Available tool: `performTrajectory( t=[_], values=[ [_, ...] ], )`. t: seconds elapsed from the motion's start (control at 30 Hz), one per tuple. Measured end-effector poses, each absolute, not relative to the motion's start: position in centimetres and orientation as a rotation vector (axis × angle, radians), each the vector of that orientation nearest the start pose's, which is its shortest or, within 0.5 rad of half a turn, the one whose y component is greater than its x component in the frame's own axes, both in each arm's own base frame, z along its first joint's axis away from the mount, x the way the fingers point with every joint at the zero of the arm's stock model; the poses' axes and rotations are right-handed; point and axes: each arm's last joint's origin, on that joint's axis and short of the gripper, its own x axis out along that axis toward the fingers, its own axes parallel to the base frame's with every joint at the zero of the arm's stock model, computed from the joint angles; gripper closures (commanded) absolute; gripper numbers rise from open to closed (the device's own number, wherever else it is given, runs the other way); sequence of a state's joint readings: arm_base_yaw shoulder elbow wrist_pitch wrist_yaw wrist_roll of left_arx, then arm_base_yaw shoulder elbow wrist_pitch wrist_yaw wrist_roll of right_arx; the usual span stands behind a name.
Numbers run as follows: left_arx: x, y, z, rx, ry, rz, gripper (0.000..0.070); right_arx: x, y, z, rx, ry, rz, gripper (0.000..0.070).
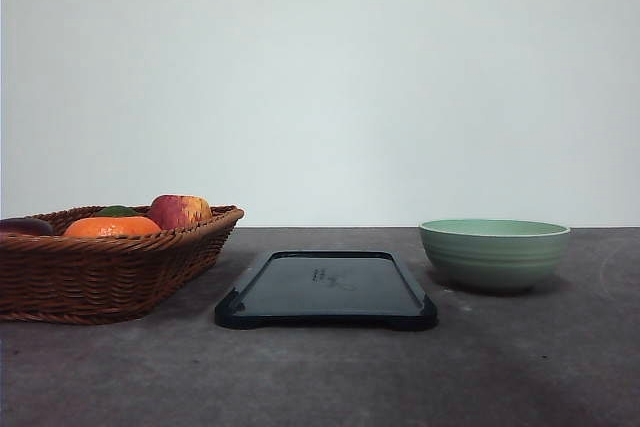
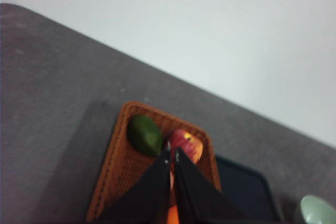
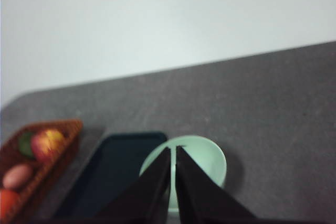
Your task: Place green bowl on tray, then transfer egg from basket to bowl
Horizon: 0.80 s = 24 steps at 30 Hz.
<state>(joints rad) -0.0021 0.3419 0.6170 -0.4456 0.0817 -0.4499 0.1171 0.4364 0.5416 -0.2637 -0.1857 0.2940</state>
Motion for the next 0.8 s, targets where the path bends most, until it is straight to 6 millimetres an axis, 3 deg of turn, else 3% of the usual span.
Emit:
performTrajectory(
  t=[0.4,0.8],
  values=[
    [12.5,-0.6,34.6,-0.282,0.457,-0.138,0.07,14.8,3.2,29.0,0.155,0.471,0.363,0.0694],
    [16.9,-2.6,34.3,-0.101,0.756,-0.366,0.07,16.4,4.1,28.3,0.105,0.648,0.435,0.0693]
  ],
)
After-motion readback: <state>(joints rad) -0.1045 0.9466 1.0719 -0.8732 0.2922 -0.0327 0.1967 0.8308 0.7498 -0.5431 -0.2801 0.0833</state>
